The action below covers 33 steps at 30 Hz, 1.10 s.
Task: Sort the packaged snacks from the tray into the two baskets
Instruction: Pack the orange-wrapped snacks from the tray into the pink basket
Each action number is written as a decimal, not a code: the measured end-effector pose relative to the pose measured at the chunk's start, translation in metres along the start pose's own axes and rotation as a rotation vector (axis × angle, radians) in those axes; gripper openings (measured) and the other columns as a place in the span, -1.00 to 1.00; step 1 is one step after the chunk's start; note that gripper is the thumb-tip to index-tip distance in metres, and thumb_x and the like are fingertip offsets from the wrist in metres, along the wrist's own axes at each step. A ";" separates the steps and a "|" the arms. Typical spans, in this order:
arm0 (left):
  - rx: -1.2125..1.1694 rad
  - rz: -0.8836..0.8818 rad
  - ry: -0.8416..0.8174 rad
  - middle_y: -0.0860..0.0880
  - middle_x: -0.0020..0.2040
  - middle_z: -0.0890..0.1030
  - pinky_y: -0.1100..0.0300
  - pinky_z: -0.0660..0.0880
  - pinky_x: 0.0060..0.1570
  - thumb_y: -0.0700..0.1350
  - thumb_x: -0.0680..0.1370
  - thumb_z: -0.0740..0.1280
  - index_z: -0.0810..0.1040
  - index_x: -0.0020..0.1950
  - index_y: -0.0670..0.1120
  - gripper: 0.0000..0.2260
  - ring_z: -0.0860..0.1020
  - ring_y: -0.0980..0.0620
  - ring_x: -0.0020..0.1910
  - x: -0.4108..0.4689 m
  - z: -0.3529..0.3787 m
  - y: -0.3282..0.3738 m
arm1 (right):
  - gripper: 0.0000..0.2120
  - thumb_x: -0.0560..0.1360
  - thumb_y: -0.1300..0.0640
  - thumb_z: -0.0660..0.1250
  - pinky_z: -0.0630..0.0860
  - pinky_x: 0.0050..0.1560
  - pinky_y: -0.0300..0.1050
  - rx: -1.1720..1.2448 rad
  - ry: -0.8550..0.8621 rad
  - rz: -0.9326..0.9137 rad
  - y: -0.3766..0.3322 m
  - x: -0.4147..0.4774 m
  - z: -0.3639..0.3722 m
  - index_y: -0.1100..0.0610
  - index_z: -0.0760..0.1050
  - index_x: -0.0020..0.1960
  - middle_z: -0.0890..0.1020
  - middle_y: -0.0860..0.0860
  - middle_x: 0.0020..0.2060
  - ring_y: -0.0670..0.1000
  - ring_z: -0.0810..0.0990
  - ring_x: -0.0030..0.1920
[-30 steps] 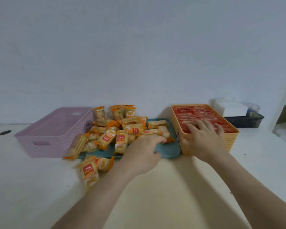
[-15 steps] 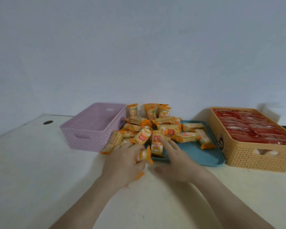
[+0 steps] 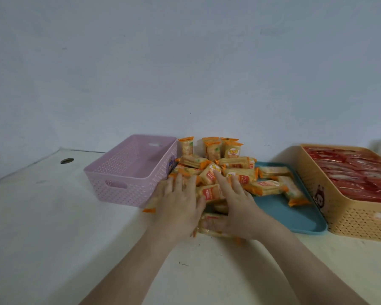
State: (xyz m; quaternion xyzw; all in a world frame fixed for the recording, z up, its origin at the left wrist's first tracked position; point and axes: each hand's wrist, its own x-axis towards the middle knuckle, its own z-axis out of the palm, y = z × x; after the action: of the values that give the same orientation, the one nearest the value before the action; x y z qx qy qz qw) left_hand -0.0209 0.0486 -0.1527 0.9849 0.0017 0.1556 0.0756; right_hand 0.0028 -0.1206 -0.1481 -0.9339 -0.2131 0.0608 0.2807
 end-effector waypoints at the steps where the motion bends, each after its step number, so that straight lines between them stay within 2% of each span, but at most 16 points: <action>1: 0.004 -0.031 -0.059 -0.12 0.57 0.13 -0.11 0.05 0.48 0.19 0.60 -0.07 0.08 0.54 0.05 -0.47 0.08 -0.17 0.53 -0.003 0.006 0.002 | 0.08 0.26 -0.40 0.39 0.00 0.49 0.18 -0.057 0.007 0.007 0.001 0.003 0.004 -0.37 -0.34 0.46 -0.26 0.04 0.56 0.22 -0.20 0.55; 3: -0.111 -0.031 -0.038 -0.06 0.56 0.16 -0.10 0.09 0.46 0.11 0.64 0.01 0.13 0.53 0.08 -0.55 0.12 -0.12 0.53 -0.002 0.007 0.008 | 0.06 0.23 -0.47 0.34 0.05 0.45 0.18 -0.083 0.062 0.017 -0.002 0.009 0.005 -0.38 -0.31 0.46 -0.16 0.06 0.57 0.25 -0.10 0.54; 5: -0.316 0.033 0.068 -0.03 0.48 0.33 -0.01 0.24 0.40 0.03 0.64 0.05 0.26 0.49 0.03 -0.59 0.29 -0.07 0.45 0.004 0.005 0.011 | 0.06 0.21 -0.51 0.29 0.09 0.45 0.14 -0.094 0.115 0.084 -0.003 0.009 -0.003 -0.30 -0.23 0.50 0.03 0.09 0.56 0.21 0.02 0.53; 8: -0.184 0.107 0.192 -0.06 0.40 0.43 0.02 0.25 0.40 0.08 0.58 0.01 0.35 0.42 -0.03 -0.55 0.34 -0.07 0.42 0.011 0.003 0.011 | 0.04 0.24 -0.53 0.25 0.23 0.43 0.11 -0.141 0.163 0.205 -0.002 0.006 -0.014 -0.18 -0.12 0.53 0.24 0.13 0.48 0.21 0.23 0.46; 10: -0.080 -0.011 0.082 -0.10 0.53 0.24 -0.08 0.04 0.47 0.18 0.58 0.00 0.24 0.47 0.04 -0.51 0.12 -0.10 0.53 0.013 0.002 0.010 | 0.00 0.28 -0.51 0.25 0.33 0.37 0.08 -0.144 0.150 0.224 -0.001 0.004 -0.020 -0.14 -0.09 0.54 0.30 0.13 0.45 0.18 0.32 0.41; 12: -0.098 -0.149 -0.124 -0.11 0.60 0.00 -0.21 -0.13 0.46 0.34 0.55 -0.06 0.07 0.54 0.11 -0.39 -0.06 -0.17 0.56 0.017 0.001 0.008 | -0.05 0.35 -0.45 0.26 0.37 0.33 0.04 -0.129 0.138 0.233 -0.001 0.004 -0.023 -0.09 -0.07 0.55 0.33 0.11 0.45 0.16 0.35 0.40; 14: -0.149 -0.197 -0.261 -0.08 0.60 -0.06 -0.28 -0.11 0.43 0.45 0.48 -0.12 -0.01 0.55 0.16 -0.30 -0.08 -0.22 0.55 0.024 -0.001 0.009 | -0.13 0.43 -0.36 0.26 0.38 0.31 0.01 -0.083 0.143 0.232 -0.001 0.006 -0.026 -0.07 -0.06 0.56 0.36 0.08 0.44 0.14 0.37 0.39; 15: -0.192 -0.197 -0.276 -0.07 0.60 -0.01 -0.28 -0.03 0.43 0.47 0.45 -0.13 0.01 0.54 0.17 -0.28 -0.02 -0.21 0.55 0.029 0.000 0.011 | -0.19 0.47 -0.29 0.28 0.40 0.27 -0.03 -0.019 0.154 0.233 -0.001 0.007 -0.026 -0.07 -0.03 0.56 0.38 0.06 0.43 0.13 0.39 0.37; 18: -0.416 -0.160 -0.153 0.02 0.44 0.37 -0.16 0.31 0.32 0.39 0.50 -0.05 0.21 0.47 0.13 -0.38 0.32 -0.11 0.43 0.033 0.001 0.023 | -0.38 0.54 -0.05 0.30 0.42 -0.07 -0.28 0.393 0.209 0.265 -0.006 0.015 -0.021 -0.11 0.12 0.52 0.45 0.01 0.34 0.03 0.47 0.15; 20: -0.343 -0.082 0.038 0.05 0.35 0.47 -0.06 0.37 0.27 0.27 0.57 0.01 0.31 0.42 0.07 -0.50 0.40 -0.05 0.35 0.026 0.002 0.028 | -0.43 0.53 0.01 0.29 0.42 -0.02 -0.23 0.615 0.263 0.295 -0.008 0.018 -0.016 -0.12 0.18 0.49 0.43 -0.01 0.34 -0.02 0.44 0.14; 22: -0.201 -0.046 0.189 0.01 0.43 0.41 -0.02 0.29 0.37 0.25 0.58 -0.01 0.31 0.44 0.05 -0.50 0.32 -0.04 0.42 0.026 0.001 0.020 | -0.40 0.52 -0.01 0.29 0.39 0.12 -0.11 0.682 0.284 0.325 -0.004 0.021 -0.017 -0.13 0.14 0.50 0.39 -0.02 0.36 0.02 0.42 0.23; 23: -0.169 -0.068 0.172 -0.04 0.50 0.33 -0.05 0.23 0.42 0.28 0.57 -0.03 0.26 0.47 0.06 -0.46 0.24 -0.08 0.48 0.029 -0.001 0.013 | -0.37 0.52 -0.04 0.30 0.40 0.15 -0.07 0.692 0.292 0.337 -0.001 0.022 -0.020 -0.14 0.11 0.51 0.38 0.00 0.37 0.05 0.41 0.27; 25: -0.185 -0.180 -0.028 -0.13 0.58 0.11 -0.16 0.12 0.47 0.37 0.53 -0.06 0.09 0.54 0.07 -0.35 0.08 -0.18 0.54 0.041 -0.003 -0.001 | -0.31 0.49 -0.10 0.32 0.43 0.20 0.00 0.745 0.304 0.387 0.006 0.026 -0.027 -0.17 0.06 0.52 0.39 0.02 0.38 0.10 0.41 0.32; 28: -0.153 -0.235 -0.276 -0.17 0.59 -0.06 -0.28 0.15 0.41 0.48 0.45 -0.06 -0.09 0.56 0.17 -0.25 0.08 -0.30 0.52 0.065 0.002 -0.004 | -0.32 0.48 -0.13 0.33 0.53 0.15 0.22 0.854 0.259 0.442 0.005 0.034 -0.034 -0.20 0.07 0.50 0.42 0.00 0.32 0.09 0.45 0.24; 31: -0.179 -0.233 -0.374 -0.14 0.59 0.02 -0.29 0.23 0.37 0.56 0.37 -0.08 -0.12 0.53 0.29 -0.22 0.15 -0.30 0.50 0.084 0.002 0.000 | -0.32 0.49 -0.14 0.32 0.52 0.14 0.25 0.850 0.196 0.450 -0.001 0.045 -0.036 -0.17 0.08 0.51 0.41 0.04 0.36 0.14 0.45 0.26; 33: -0.275 -0.221 -0.404 -0.11 0.57 0.15 -0.20 0.26 0.38 0.55 0.37 -0.04 -0.09 0.53 0.30 -0.23 0.22 -0.23 0.49 0.092 0.000 0.000 | -0.40 0.50 -0.15 0.32 0.48 0.20 0.23 0.819 0.173 0.431 -0.003 0.051 -0.036 -0.15 0.20 0.48 0.44 0.04 0.33 0.13 0.46 0.24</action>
State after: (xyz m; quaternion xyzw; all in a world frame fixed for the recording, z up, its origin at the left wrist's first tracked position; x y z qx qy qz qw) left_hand 0.0669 0.0516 -0.1243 0.9702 0.0729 -0.0548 0.2243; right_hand 0.0564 -0.1144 -0.1158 -0.7710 0.0514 0.1186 0.6236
